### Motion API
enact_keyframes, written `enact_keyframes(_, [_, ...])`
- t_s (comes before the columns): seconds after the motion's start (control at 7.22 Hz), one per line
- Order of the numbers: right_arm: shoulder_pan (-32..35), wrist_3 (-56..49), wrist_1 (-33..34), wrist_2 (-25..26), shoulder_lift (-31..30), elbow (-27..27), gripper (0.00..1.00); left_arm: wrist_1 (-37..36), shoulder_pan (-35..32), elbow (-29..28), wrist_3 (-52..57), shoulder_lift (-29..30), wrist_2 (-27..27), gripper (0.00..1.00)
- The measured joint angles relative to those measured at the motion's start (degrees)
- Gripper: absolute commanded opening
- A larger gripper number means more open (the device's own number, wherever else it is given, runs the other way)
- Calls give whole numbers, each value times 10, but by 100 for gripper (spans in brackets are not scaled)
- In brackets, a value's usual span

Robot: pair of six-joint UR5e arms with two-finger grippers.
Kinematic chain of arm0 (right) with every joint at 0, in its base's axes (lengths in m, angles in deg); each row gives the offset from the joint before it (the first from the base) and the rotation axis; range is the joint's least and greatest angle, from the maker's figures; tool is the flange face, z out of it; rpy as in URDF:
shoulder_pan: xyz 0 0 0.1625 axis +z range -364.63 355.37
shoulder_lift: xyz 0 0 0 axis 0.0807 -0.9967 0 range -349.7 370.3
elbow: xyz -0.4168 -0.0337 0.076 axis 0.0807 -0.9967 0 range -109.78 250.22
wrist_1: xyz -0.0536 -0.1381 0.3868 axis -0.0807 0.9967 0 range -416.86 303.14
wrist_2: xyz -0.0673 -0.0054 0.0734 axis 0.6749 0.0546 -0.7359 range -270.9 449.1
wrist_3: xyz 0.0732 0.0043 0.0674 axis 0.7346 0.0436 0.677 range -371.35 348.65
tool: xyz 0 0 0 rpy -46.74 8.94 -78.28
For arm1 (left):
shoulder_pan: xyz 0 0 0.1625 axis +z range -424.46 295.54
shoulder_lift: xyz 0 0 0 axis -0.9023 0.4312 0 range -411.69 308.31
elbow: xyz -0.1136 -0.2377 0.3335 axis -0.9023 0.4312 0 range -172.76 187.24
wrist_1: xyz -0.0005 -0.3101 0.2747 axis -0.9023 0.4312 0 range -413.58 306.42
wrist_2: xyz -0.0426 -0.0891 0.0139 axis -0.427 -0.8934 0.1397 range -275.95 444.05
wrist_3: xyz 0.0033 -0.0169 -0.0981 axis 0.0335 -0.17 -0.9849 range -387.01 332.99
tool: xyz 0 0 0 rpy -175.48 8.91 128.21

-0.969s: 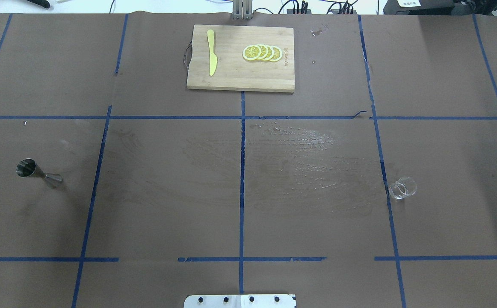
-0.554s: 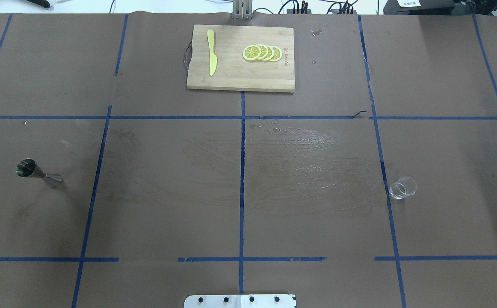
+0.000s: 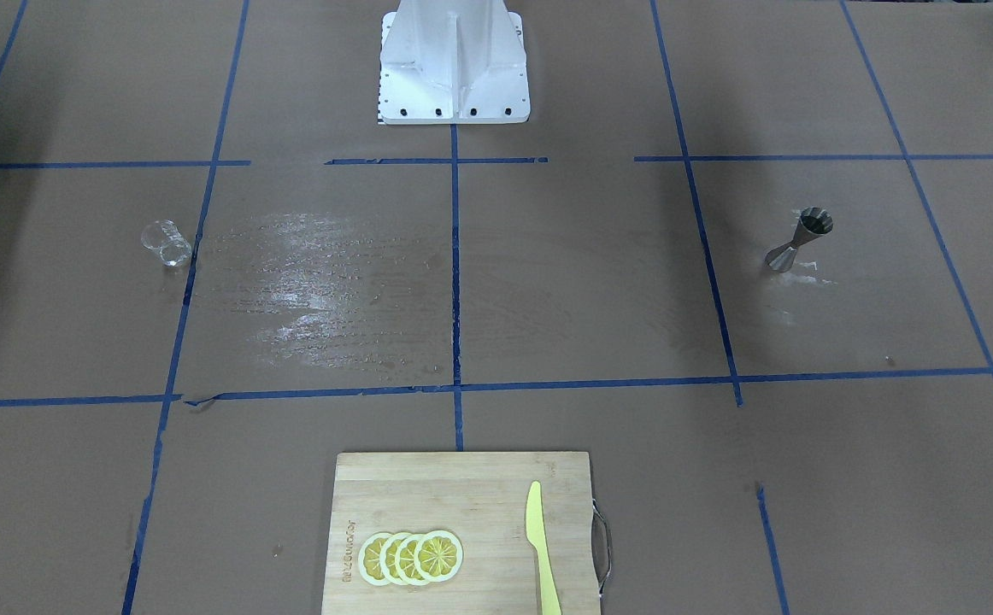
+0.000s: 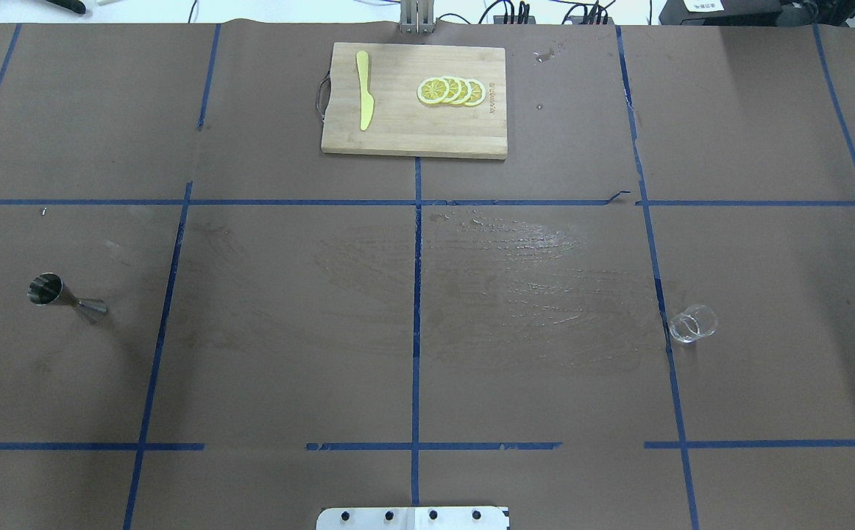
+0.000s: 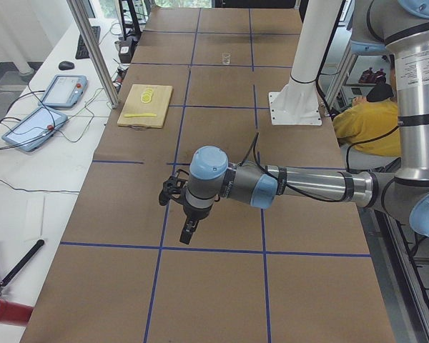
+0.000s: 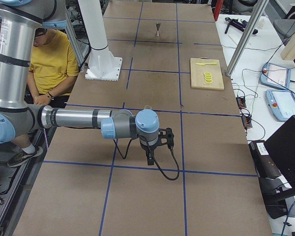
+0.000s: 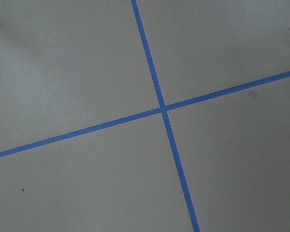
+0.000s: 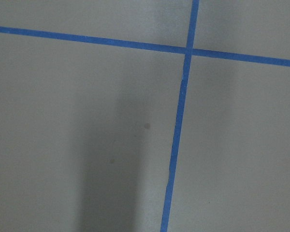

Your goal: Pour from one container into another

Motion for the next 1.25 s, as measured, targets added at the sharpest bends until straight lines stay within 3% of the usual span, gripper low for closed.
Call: enact_keyframes(1.25, [1,-1,3,-4,10,4,100,-45,16,-41,3,8,-4,100])
